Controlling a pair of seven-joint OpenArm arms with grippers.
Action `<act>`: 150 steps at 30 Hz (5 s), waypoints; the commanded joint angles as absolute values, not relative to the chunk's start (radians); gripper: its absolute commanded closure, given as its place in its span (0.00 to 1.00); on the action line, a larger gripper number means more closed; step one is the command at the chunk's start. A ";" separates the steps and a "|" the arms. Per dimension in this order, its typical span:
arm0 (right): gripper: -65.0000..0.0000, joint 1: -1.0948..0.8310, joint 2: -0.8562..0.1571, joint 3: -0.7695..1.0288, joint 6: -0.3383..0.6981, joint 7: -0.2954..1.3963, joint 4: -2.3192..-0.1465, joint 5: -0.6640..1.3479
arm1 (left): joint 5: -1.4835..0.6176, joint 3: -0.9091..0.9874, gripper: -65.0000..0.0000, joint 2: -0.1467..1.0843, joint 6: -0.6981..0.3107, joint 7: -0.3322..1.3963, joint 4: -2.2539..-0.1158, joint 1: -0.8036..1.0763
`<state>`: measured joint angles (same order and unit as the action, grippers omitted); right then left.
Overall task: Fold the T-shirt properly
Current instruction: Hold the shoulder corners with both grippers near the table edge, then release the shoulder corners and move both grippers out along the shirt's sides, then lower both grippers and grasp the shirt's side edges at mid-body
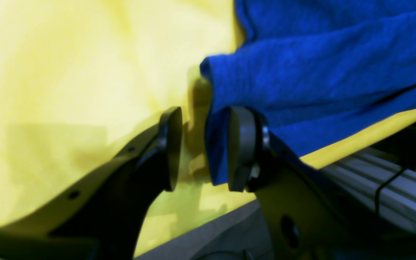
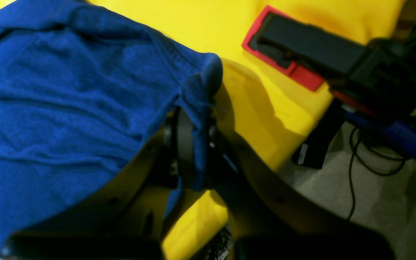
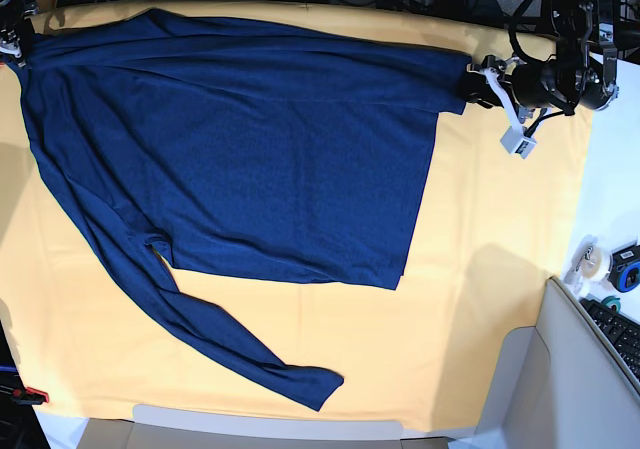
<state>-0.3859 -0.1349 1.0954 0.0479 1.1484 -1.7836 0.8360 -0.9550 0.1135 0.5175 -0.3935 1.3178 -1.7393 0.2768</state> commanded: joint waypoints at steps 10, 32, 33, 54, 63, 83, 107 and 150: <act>1.00 -0.429 -0.153 1.112 0.047 1.130 -1.810 0.840 | -0.967 0.124 0.67 0.535 -0.397 1.317 -1.764 0.271; 0.48 -0.473 -0.200 1.265 0.047 1.132 -1.819 0.843 | -0.969 0.124 0.67 0.535 -0.397 1.313 -1.796 0.269; 0.48 -0.470 -0.208 1.283 0.047 1.132 -1.825 0.843 | -0.970 0.124 0.67 0.535 -0.397 1.313 -1.796 0.268; 0.48 0.275 -0.303 0.854 0.354 1.125 -1.452 0.616 | -0.967 0.116 0.64 0.527 -0.403 1.294 -1.451 -0.280; 0.48 0.467 -0.357 0.710 0.406 1.099 -1.296 0.483 | -0.967 -0.041 0.61 0.452 -0.406 1.129 -0.961 -0.567; 0.48 0.394 -0.344 0.670 0.406 1.064 -1.303 0.456 | -0.958 -0.170 0.61 0.306 -0.400 0.837 -0.615 -0.693; 0.48 0.380 -0.323 0.673 0.407 1.064 -1.297 0.452 | -0.871 -0.206 0.62 0.209 -0.404 0.825 -0.618 -0.648; 0.33 0.467 -0.401 0.533 0.515 0.938 -1.027 0.334 | -0.869 -0.208 1.00 0.208 -0.407 0.900 -0.730 -0.596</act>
